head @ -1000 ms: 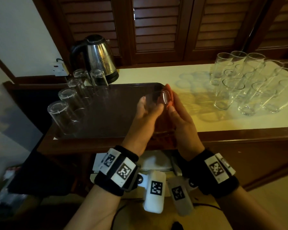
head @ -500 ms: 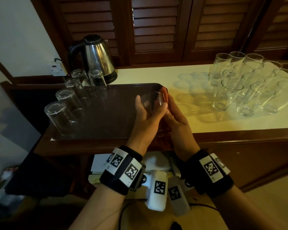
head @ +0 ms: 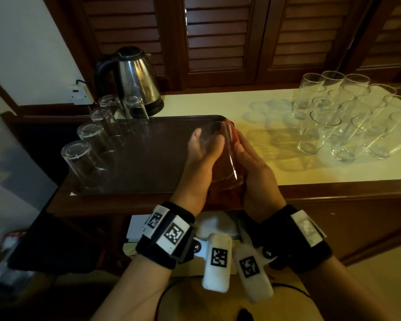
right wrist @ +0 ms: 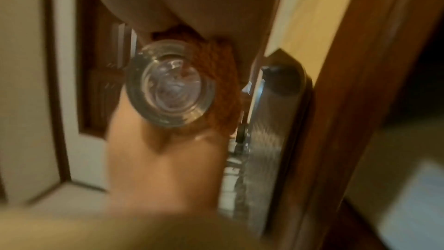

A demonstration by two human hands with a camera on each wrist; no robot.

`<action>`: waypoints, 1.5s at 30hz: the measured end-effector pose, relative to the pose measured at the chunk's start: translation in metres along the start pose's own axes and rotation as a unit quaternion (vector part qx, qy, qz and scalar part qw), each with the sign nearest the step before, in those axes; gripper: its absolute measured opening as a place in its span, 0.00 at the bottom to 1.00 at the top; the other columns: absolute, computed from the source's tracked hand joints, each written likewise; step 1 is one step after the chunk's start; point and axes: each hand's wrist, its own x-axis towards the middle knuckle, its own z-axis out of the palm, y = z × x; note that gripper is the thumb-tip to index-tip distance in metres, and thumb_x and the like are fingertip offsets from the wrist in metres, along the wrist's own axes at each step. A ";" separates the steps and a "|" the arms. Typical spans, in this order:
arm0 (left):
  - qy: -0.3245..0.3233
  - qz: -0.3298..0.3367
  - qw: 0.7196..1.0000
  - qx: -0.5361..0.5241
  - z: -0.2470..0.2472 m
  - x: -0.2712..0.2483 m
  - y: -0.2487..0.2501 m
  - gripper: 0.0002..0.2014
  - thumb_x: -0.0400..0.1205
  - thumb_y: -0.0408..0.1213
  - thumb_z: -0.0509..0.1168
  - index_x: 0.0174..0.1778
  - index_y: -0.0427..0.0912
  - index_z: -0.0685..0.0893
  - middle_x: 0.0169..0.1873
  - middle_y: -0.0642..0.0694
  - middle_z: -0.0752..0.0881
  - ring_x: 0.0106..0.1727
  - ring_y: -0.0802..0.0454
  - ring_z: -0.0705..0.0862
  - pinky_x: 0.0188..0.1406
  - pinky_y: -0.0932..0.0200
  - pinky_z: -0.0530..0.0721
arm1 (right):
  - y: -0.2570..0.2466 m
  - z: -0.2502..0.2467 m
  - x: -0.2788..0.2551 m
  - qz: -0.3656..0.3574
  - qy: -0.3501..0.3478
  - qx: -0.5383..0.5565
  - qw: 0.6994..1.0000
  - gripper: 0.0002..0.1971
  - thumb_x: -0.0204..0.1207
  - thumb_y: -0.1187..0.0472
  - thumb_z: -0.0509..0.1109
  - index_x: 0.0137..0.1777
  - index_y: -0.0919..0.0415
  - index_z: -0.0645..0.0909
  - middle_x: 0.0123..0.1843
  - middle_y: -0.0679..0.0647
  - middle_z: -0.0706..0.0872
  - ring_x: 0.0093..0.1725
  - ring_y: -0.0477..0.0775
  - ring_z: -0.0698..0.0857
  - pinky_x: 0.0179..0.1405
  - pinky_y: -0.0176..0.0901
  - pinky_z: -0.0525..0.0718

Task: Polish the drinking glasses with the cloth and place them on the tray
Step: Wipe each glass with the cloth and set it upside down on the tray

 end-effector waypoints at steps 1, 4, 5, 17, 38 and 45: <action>-0.009 -0.003 1.000 -0.021 -0.002 0.000 -0.001 0.48 0.72 0.62 0.75 0.86 0.59 0.58 0.77 0.42 0.76 0.74 0.41 0.79 0.74 0.32 0.76 | 0.000 -0.002 0.000 0.021 -0.006 0.030 0.999 0.21 0.89 0.54 0.56 0.79 0.51 0.76 0.71 0.60 0.85 0.70 0.63 0.85 0.67 0.59 0.84; -0.016 0.000 0.999 -0.027 -0.007 0.001 0.002 0.50 0.73 0.58 0.76 0.87 0.55 0.56 0.80 0.41 0.73 0.78 0.44 0.76 0.78 0.37 0.73 | -0.003 -0.004 0.002 0.020 0.005 0.046 0.999 0.20 0.89 0.55 0.56 0.78 0.52 0.77 0.69 0.60 0.87 0.68 0.64 0.86 0.68 0.62 0.83; 0.000 0.005 1.000 -0.026 -0.008 0.003 0.003 0.43 0.80 0.49 0.71 0.88 0.54 0.55 0.79 0.42 0.74 0.77 0.46 0.76 0.78 0.38 0.73 | -0.004 -0.003 0.002 0.000 0.012 0.022 1.000 0.19 0.90 0.58 0.54 0.76 0.50 0.78 0.67 0.57 0.89 0.67 0.61 0.87 0.67 0.60 0.85; 0.007 0.003 1.000 0.006 -0.011 0.009 0.003 0.43 0.77 0.60 0.67 0.87 0.57 0.55 0.78 0.45 0.76 0.77 0.48 0.76 0.79 0.38 0.72 | -0.012 -0.002 0.005 -0.009 -0.002 0.021 1.000 0.21 0.90 0.58 0.55 0.80 0.50 0.74 0.68 0.57 0.88 0.65 0.61 0.88 0.54 0.53 0.90; -0.011 -0.020 0.999 -0.023 -0.005 0.009 -0.001 0.39 0.75 0.61 0.69 0.78 0.42 0.73 0.67 0.35 0.84 0.65 0.38 0.86 0.66 0.40 0.84 | 0.000 -0.002 0.005 0.026 -0.005 0.041 0.999 0.20 0.86 0.54 0.58 0.76 0.50 0.78 0.67 0.58 0.88 0.64 0.59 0.89 0.59 0.54 0.88; 0.004 -0.005 0.997 0.072 -0.011 0.015 -0.009 0.41 0.77 0.58 0.71 0.84 0.58 0.62 0.69 0.50 0.82 0.71 0.49 0.81 0.73 0.38 0.78 | 0.002 -0.002 0.005 -0.065 0.033 -0.133 0.988 0.23 0.87 0.52 0.61 0.81 0.37 0.71 0.74 0.54 0.82 0.72 0.59 0.82 0.74 0.64 0.80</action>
